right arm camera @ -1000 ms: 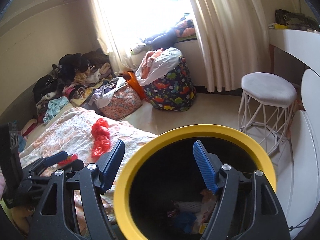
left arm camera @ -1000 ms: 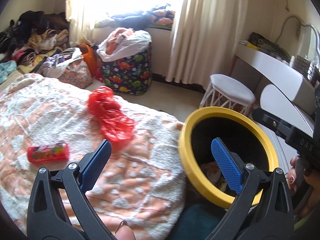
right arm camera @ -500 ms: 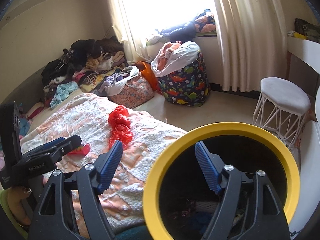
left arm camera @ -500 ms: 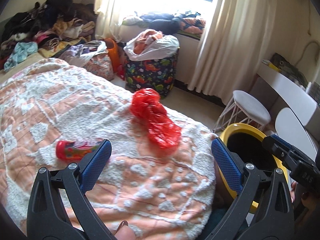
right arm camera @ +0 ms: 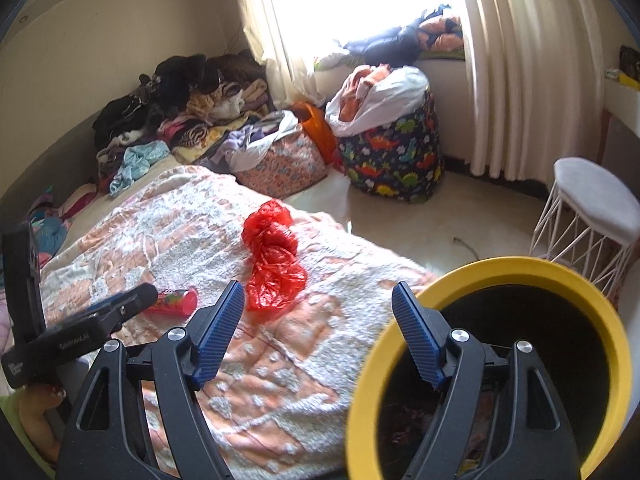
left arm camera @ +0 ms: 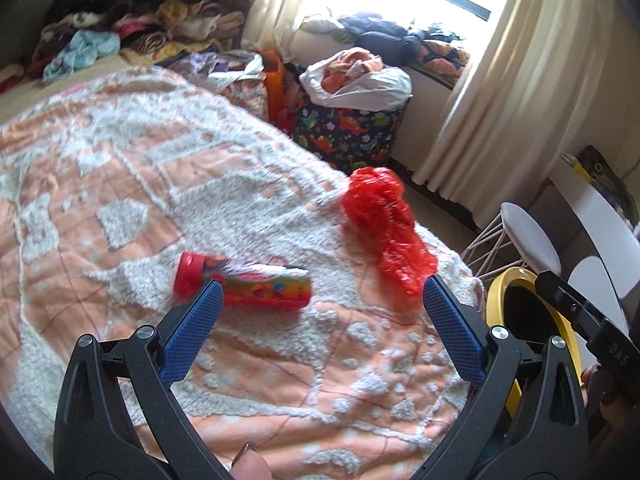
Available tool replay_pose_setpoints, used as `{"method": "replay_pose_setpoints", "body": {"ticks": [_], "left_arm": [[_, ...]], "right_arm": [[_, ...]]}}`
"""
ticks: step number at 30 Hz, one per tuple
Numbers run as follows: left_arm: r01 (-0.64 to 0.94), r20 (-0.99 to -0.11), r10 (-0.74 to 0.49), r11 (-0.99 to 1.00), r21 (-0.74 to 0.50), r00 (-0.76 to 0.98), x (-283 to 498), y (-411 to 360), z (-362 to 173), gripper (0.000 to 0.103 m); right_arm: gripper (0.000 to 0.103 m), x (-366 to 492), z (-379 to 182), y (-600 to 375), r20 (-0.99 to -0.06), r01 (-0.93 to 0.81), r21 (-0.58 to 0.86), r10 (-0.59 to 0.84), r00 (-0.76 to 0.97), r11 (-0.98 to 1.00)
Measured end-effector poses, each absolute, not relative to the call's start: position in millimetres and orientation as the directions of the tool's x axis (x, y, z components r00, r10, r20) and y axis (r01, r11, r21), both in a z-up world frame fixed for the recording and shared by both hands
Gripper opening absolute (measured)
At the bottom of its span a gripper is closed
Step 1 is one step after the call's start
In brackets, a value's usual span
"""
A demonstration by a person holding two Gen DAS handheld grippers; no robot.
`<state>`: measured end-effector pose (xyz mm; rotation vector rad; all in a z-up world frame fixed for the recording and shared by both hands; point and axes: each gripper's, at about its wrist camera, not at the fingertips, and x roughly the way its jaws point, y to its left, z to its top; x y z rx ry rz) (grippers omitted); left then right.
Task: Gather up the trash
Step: 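Move both tools back over the bed toward the red tube and red bag, then grasp the red snack tube with the left gripper while the right gripper grasps the red bag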
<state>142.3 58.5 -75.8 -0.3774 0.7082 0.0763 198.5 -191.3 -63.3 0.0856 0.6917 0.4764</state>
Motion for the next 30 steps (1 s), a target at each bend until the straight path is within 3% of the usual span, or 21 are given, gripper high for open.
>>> {"method": "replay_pose_setpoints", "body": {"ticks": [12, 24, 27, 30], "left_arm": [[-0.284, -0.68, -0.145, 0.831, -0.478, 0.718, 143.4, 93.6, -111.0, 0.089], [-0.329, -0.676, -0.161, 0.778, -0.535, 0.719, 160.0, 102.3, -121.1, 0.089], [-0.344, -0.677, -0.158, 0.765, -0.544, 0.719, 165.4, 103.1, -122.0, 0.089], [-0.363, -0.678, -0.153, 0.75, -0.553, 0.719, 170.6, 105.0, -123.9, 0.087]], "right_arm": [[0.065, 252.9, -95.4, -135.5, -0.695, -0.398, 0.276, 0.468, 0.547, 0.875], [0.059, 289.8, -133.0, -108.4, -0.777, -0.325, 0.282, 0.414, 0.474, 0.902], [0.051, 288.4, -135.9, -110.0, -0.774, -0.314, 0.287, 0.412, 0.481, 0.905], [0.029, 285.6, -136.9, -113.2, -0.768, -0.319, 0.299, 0.425, 0.478, 0.899]]}}
